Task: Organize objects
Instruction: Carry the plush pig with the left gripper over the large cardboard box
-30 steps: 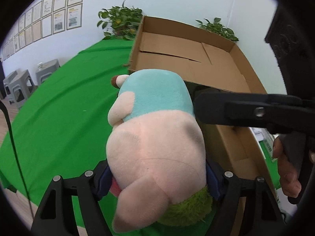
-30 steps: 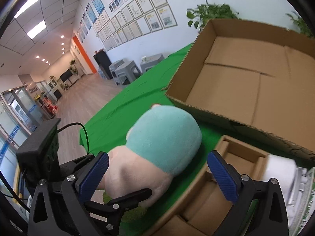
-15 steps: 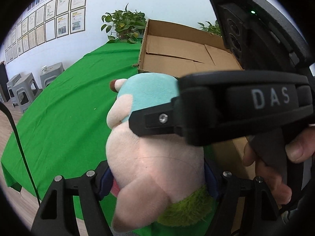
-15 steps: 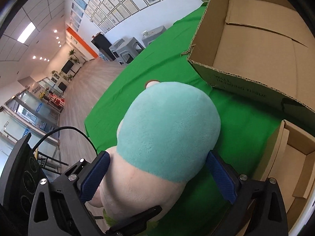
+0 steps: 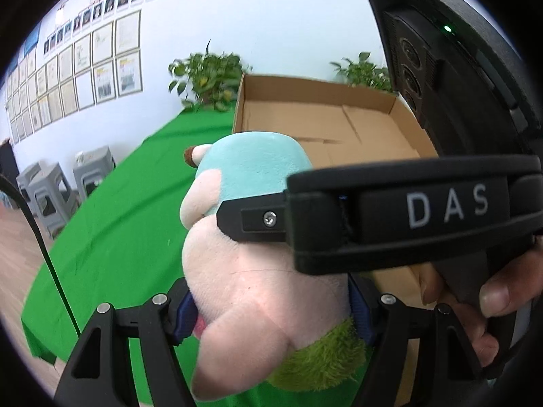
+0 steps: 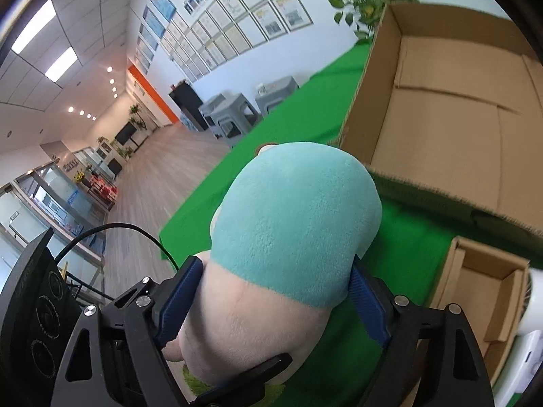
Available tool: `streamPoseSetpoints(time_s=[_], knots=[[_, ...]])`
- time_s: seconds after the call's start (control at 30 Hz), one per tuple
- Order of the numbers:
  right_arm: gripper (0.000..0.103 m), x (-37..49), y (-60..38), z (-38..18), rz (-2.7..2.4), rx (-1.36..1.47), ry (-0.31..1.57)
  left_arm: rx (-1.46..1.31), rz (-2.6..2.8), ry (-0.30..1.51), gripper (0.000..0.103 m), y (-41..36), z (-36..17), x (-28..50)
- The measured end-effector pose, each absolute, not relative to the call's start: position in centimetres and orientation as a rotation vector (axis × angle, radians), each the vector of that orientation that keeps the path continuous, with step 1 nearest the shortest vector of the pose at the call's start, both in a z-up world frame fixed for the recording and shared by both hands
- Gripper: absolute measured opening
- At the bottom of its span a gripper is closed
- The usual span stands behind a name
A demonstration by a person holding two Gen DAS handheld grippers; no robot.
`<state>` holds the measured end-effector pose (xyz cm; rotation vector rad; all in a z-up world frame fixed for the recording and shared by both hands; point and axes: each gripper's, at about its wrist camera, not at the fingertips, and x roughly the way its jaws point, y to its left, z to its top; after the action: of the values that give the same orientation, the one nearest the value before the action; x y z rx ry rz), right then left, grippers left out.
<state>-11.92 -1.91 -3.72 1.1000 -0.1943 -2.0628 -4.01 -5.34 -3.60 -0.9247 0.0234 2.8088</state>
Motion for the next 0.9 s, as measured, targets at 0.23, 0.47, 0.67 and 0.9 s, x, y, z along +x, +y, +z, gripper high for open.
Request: streamPoseSetpoints(time_s=[0.23, 0.47, 0.67, 0.9], knots=[[0.073, -14.8, -0.7, 1.8, -2.157, 0.944, -0.190, -0.770, 2.848, 0.092, 0.072, -3.8, 0.5, -8.4], [0.070, -17.0, 3.5, 10.3, -2.240, 0.769, -0.179, -0.598, 2.847, 0.168, 0.071, -2.1, 5.0, -12.1], [0.068, -18.9, 6.4, 14.5, -2.312, 0.697, -0.147, -0.533, 2.820, 0.160, 0.071, -0.9, 6.5, -14.5], [0.068, -23.2, 7.7, 12.7, -2.291, 0.761, -0.169, -0.640, 2.795, 0.128, 0.071, -1.6, 3.9, -17.1]])
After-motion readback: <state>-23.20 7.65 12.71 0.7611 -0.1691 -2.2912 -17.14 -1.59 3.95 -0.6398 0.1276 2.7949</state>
